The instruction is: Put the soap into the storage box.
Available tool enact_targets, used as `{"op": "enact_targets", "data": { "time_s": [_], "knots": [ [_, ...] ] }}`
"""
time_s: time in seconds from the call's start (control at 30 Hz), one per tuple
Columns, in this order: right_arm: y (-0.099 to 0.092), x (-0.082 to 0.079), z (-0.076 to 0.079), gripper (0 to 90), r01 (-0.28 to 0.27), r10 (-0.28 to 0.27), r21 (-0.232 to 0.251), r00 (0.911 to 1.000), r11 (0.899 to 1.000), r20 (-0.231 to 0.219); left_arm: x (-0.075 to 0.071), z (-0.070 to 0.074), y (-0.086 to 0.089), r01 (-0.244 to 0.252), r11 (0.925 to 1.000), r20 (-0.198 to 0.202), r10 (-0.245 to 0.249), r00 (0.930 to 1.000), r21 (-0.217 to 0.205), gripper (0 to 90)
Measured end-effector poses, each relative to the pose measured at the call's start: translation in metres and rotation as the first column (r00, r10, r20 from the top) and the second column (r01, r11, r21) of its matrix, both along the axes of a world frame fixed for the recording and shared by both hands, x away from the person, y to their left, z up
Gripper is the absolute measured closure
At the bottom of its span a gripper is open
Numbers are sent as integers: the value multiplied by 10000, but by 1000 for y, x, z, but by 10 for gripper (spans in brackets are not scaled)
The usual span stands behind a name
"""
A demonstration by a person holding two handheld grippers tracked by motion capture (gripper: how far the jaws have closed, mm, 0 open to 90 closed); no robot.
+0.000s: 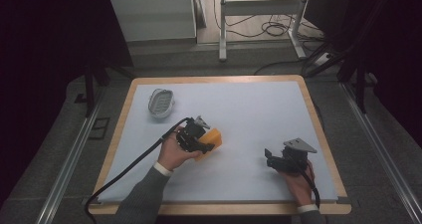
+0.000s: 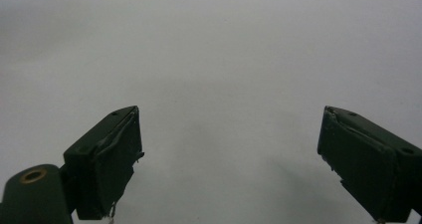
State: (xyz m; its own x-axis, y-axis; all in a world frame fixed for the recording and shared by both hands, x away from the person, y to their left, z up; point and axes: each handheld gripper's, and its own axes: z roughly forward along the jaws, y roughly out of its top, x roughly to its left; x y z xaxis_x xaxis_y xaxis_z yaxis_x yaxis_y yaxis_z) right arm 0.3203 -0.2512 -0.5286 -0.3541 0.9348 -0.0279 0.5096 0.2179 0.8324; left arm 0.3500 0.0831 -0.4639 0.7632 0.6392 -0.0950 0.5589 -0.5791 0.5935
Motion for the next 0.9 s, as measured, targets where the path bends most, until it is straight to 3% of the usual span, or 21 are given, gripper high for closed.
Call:
{"op": "enact_targets", "data": {
  "time_s": [0.9],
  "knots": [
    [0,0,0,104,37,-37,-11,10000,10000,7,10,14,36,-886,9953,192,894,9958,-378,610]
  ]
}}
